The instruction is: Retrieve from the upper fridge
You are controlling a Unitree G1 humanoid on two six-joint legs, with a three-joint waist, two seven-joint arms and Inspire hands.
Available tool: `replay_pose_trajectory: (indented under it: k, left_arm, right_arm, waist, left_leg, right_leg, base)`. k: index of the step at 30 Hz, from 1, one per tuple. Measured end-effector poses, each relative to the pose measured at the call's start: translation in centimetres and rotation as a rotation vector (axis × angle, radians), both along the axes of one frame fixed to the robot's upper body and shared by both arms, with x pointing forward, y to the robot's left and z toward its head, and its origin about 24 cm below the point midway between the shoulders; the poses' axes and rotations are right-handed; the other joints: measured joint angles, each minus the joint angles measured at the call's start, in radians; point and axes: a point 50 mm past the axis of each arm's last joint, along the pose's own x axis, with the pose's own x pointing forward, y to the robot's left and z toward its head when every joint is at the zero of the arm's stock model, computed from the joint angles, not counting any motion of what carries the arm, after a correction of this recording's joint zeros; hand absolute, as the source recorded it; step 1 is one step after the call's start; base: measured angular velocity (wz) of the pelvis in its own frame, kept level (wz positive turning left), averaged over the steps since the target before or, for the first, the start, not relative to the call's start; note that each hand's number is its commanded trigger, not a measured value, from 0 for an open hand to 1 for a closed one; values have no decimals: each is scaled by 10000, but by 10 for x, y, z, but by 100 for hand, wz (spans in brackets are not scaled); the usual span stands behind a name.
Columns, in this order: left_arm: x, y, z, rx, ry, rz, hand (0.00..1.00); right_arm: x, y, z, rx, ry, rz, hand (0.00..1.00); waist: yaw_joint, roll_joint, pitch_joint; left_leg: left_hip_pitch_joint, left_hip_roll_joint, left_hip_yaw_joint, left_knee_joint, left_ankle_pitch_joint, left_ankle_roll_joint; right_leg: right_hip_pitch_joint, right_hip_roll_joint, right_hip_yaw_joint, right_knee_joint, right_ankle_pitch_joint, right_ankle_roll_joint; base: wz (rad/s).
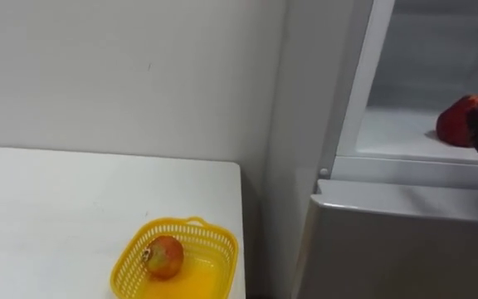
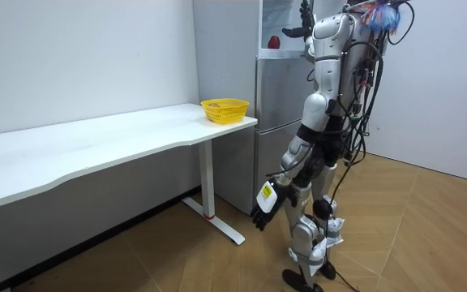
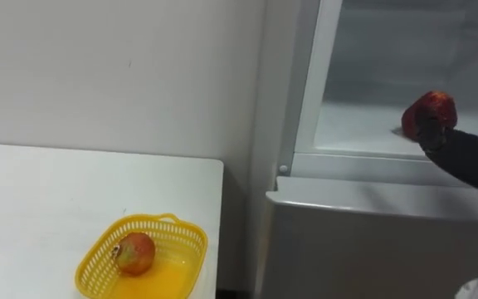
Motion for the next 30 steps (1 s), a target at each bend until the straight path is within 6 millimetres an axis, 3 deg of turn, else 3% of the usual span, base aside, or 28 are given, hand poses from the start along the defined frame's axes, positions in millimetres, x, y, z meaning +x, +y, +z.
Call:
replay_pose_trajectory:
  k: [5,9,14,18,22,30]
  left_arm:
    - [-6,5,2,175,82,93,0]
    - [-5,6,2,197,118,78,0]
    - [-7,8,2,188,244,147,0]
    - [-8,10,3,65,471,220,0]
    - [-6,13,4,132,358,169,0]
    - [-5,15,8,227,123,75,0]
  right_arm:
    - [7,-11,7,220,185,-55,0]
    - [14,-17,9,92,507,-98,0]
    - [24,-29,11,660,852,-224,0]
    - [30,-31,18,809,860,-257,0]
    - [36,-36,8,951,1521,-71,0]
    - [52,-38,-19,699,3879,735,0]
  waist:
    - [-31,-103,-44]
    - [-19,-113,-26]
    - [-1,-242,73]
    - [-18,-317,52]
    - [0,-389,-15]
    - [-15,-379,-21]
  left_leg:
    - [-78,-11,-153,0,0,1]
    - [-72,-5,-155,-1,0,0]
    - [-109,6,-153,-4,0,-1]
    - [-315,-10,-175,179,0,0]
    - [-312,-23,-249,255,0,1]
    - [-432,-28,-348,315,-5,8]
  right_leg:
    - [1,-20,-160,14,4,7]
    - [-2,-23,-163,47,5,6]
    - [-86,-37,-163,193,1,5]
    - [-216,-55,-209,200,5,0]
    - [-202,-76,-338,199,5,1]
    - [-208,-100,-461,253,9,-2]
  base:
    - [8]
    - [0]
    - [0]
    - [2]
    - [8]
    - [4]
